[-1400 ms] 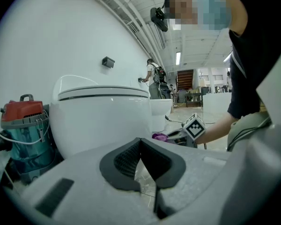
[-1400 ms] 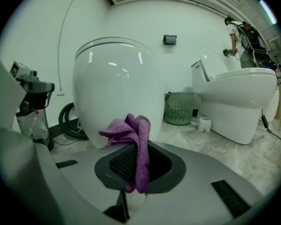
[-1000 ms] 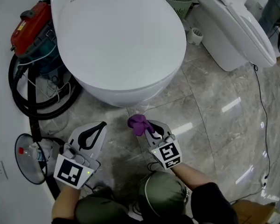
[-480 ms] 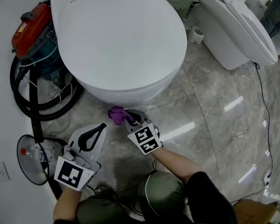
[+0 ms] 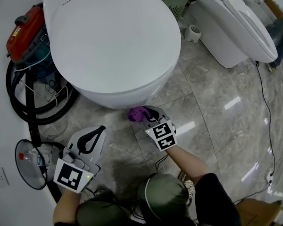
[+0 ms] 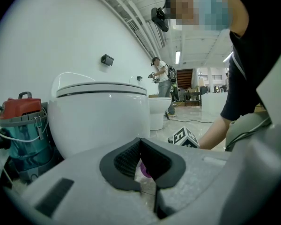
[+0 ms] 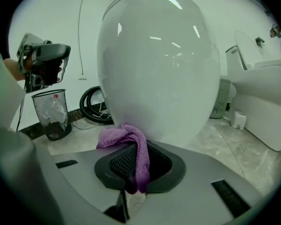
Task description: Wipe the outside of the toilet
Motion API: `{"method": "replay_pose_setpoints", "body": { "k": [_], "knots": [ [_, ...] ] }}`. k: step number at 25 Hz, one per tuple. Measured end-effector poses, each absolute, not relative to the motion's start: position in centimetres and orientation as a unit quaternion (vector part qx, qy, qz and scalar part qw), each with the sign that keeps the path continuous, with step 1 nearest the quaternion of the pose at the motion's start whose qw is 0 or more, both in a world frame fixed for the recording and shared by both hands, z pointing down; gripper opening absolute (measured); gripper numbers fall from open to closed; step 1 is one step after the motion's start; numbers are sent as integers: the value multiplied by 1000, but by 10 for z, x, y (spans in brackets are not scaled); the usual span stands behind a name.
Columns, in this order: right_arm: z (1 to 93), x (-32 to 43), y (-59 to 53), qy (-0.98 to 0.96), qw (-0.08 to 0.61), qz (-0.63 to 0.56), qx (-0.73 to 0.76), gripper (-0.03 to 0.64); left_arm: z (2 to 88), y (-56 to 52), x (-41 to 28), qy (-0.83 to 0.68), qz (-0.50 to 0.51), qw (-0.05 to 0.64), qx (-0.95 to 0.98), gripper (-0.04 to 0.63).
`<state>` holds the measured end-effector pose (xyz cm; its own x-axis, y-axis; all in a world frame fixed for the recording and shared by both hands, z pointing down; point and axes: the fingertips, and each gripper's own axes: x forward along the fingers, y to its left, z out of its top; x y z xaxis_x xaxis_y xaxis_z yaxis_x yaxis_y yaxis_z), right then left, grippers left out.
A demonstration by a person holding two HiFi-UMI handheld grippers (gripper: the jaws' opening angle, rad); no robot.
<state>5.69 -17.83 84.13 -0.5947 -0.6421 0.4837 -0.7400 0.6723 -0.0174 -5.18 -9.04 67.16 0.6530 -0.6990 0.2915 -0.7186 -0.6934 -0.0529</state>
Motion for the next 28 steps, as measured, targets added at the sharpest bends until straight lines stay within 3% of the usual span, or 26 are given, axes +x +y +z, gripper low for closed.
{"method": "replay_pose_setpoints", "body": {
  "k": [16, 28],
  "knots": [
    [847, 165, -248, -808, 224, 142, 527, 41, 676, -91, -52, -391, 150, 40, 907, 3],
    [841, 193, -255, -781, 194, 163, 570, 40, 680, -94, -53, -393, 145, 51, 907, 3]
  ]
}}
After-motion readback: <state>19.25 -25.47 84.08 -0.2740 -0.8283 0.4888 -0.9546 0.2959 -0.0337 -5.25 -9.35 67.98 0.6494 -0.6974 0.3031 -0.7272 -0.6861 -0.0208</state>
